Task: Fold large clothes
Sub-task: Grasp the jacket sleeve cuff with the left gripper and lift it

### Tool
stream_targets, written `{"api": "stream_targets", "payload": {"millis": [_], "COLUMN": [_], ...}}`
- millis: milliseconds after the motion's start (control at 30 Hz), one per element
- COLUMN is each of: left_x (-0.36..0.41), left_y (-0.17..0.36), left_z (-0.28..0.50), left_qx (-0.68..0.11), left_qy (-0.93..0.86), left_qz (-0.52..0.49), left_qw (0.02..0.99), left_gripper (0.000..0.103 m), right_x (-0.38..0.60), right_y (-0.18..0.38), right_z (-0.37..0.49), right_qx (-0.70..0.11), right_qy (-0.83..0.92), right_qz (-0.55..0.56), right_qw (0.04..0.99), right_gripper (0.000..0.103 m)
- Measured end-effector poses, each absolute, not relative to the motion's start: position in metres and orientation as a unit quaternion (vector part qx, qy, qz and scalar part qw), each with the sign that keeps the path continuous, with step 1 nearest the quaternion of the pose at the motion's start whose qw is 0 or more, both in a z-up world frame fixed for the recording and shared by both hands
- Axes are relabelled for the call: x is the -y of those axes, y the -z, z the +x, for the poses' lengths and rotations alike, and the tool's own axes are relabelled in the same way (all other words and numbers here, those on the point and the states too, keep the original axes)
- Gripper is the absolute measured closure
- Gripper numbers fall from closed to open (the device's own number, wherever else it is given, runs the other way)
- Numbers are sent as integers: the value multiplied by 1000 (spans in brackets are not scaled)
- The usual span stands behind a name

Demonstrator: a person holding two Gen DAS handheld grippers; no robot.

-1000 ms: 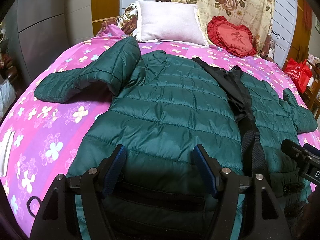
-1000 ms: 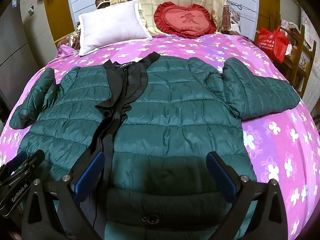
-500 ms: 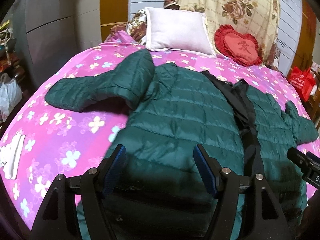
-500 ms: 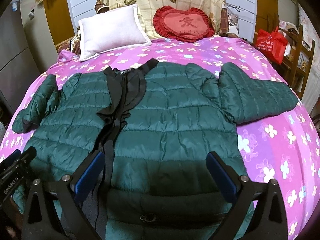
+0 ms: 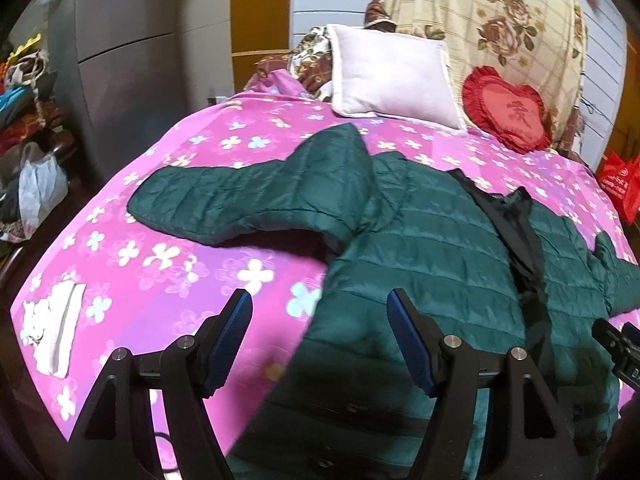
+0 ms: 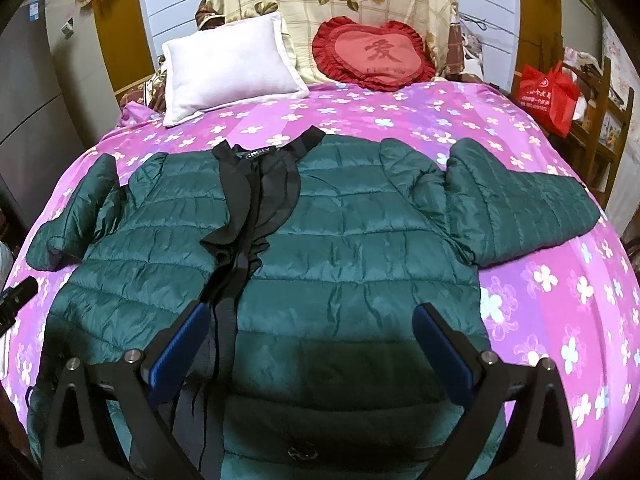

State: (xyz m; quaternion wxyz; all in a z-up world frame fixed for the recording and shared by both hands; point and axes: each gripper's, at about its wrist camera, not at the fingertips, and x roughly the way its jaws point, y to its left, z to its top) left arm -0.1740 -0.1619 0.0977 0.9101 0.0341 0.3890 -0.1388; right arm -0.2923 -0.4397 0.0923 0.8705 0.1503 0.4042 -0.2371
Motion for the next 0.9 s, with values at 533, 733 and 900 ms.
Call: {"api": "stream_targets", "payload": {"millis": [533,733,900], "left_x": [116,83,43], "left_y": [-83,-76,-66], "left_z": [-124,-89,-47], "left_qx": [-398,-413,-428], "left_qy": [81,76,61], "left_qz": [26,-32,-120], "left_qw": [913,907,894], "left_gripper": [55,55,55], "right_x": [436,435,434], "right_y": [-73,-64,-64], "right_z": [-268,-258,-254], "right_qx": [-423,-432,-433], "right_qy": [228,223,217], "right_qz": [145,145,142], "right_qw": [865,862,863], "right_gripper": [0,0,0]}}
